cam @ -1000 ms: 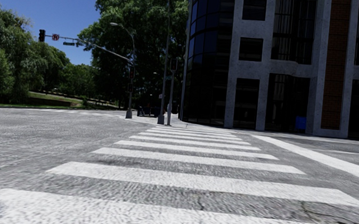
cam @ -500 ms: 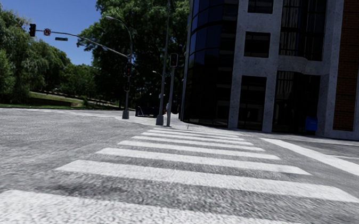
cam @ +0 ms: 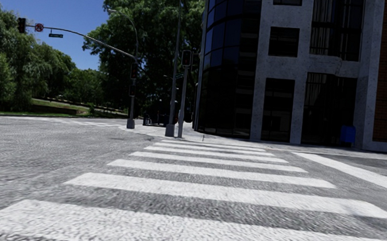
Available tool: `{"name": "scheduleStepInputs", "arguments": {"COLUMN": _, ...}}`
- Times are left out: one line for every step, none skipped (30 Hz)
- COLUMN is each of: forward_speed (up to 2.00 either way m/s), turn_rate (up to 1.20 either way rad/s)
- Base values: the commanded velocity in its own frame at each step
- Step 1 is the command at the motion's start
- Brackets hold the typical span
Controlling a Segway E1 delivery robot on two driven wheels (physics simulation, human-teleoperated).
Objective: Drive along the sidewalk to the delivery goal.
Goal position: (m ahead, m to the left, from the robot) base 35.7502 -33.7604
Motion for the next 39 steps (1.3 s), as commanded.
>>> {"name": "scheduleStepInputs", "arguments": {"forward_speed": 2.00, "turn_rate": 0.00}}
{"name": "scheduleStepInputs", "arguments": {"forward_speed": 2.00, "turn_rate": 0.00}}
{"name": "scheduleStepInputs", "arguments": {"forward_speed": 2.00, "turn_rate": 0.00}}
{"name": "scheduleStepInputs", "arguments": {"forward_speed": 2.00, "turn_rate": 0.00}}
{"name": "scheduleStepInputs", "arguments": {"forward_speed": 2.00, "turn_rate": 0.00}}
{"name": "scheduleStepInputs", "arguments": {"forward_speed": 2.00, "turn_rate": 0.00}}
{"name": "scheduleStepInputs", "arguments": {"forward_speed": 2.00, "turn_rate": 0.00}}
{"name": "scheduleStepInputs", "arguments": {"forward_speed": 2.00, "turn_rate": 0.00}}
{"name": "scheduleStepInputs", "arguments": {"forward_speed": 2.00, "turn_rate": 0.00}}
{"name": "scheduleStepInputs", "arguments": {"forward_speed": 2.00, "turn_rate": 0.00}}
{"name": "scheduleStepInputs", "arguments": {"forward_speed": 2.00, "turn_rate": 0.00}}
{"name": "scheduleStepInputs", "arguments": {"forward_speed": 2.00, "turn_rate": 0.00}}
{"name": "scheduleStepInputs", "arguments": {"forward_speed": 2.00, "turn_rate": 0.00}}
{"name": "scheduleStepInputs", "arguments": {"forward_speed": 2.00, "turn_rate": 0.00}}
{"name": "scheduleStepInputs", "arguments": {"forward_speed": 2.00, "turn_rate": 0.00}}
{"name": "scheduleStepInputs", "arguments": {"forward_speed": 2.00, "turn_rate": 0.00}}
{"name": "scheduleStepInputs", "arguments": {"forward_speed": 2.00, "turn_rate": 0.00}}
{"name": "scheduleStepInputs", "arguments": {"forward_speed": 2.00, "turn_rate": 0.00}}
{"name": "scheduleStepInputs", "arguments": {"forward_speed": 2.00, "turn_rate": 0.00}}
{"name": "scheduleStepInputs", "arguments": {"forward_speed": 2.00, "turn_rate": 0.00}}
{"name": "scheduleStepInputs", "arguments": {"forward_speed": 2.00, "turn_rate": 0.00}}
{"name": "scheduleStepInputs", "arguments": {"forward_speed": 2.00, "turn_rate": 0.00}}
{"name": "scheduleStepInputs", "arguments": {"forward_speed": 2.00, "turn_rate": 0.00}}
{"name": "scheduleStepInputs", "arguments": {"forward_speed": 2.00, "turn_rate": 0.00}}
{"name": "scheduleStepInputs", "arguments": {"forward_speed": 2.00, "turn_rate": 0.00}}
{"name": "scheduleStepInputs", "arguments": {"forward_speed": 2.00, "turn_rate": 0.00}}
{"name": "scheduleStepInputs", "arguments": {"forward_speed": 2.00, "turn_rate": 0.00}}
{"name": "scheduleStepInputs", "arguments": {"forward_speed": 2.00, "turn_rate": 0.00}}
{"name": "scheduleStepInputs", "arguments": {"forward_speed": 2.00, "turn_rate": 0.00}}
{"name": "scheduleStepInputs", "arguments": {"forward_speed": 2.00, "turn_rate": 0.00}}
{"name": "scheduleStepInputs", "arguments": {"forward_speed": 2.00, "turn_rate": 0.00}}
{"name": "scheduleStepInputs", "arguments": {"forward_speed": 2.00, "turn_rate": 0.00}}
{"name": "scheduleStepInputs", "arguments": {"forward_speed": 2.00, "turn_rate": -0.11}}
{"name": "scheduleStepInputs", "arguments": {"forward_speed": 2.00, "turn_rate": -0.19}}
{"name": "scheduleStepInputs", "arguments": {"forward_speed": 2.00, "turn_rate": -0.19}}
{"name": "scheduleStepInputs", "arguments": {"forward_speed": 2.00, "turn_rate": -0.22}}
{"name": "scheduleStepInputs", "arguments": {"forward_speed": 2.00, "turn_rate": -0.22}}
{"name": "scheduleStepInputs", "arguments": {"forward_speed": 2.00, "turn_rate": -0.22}}
{"name": "scheduleStepInputs", "arguments": {"forward_speed": 2.00, "turn_rate": -0.22}}
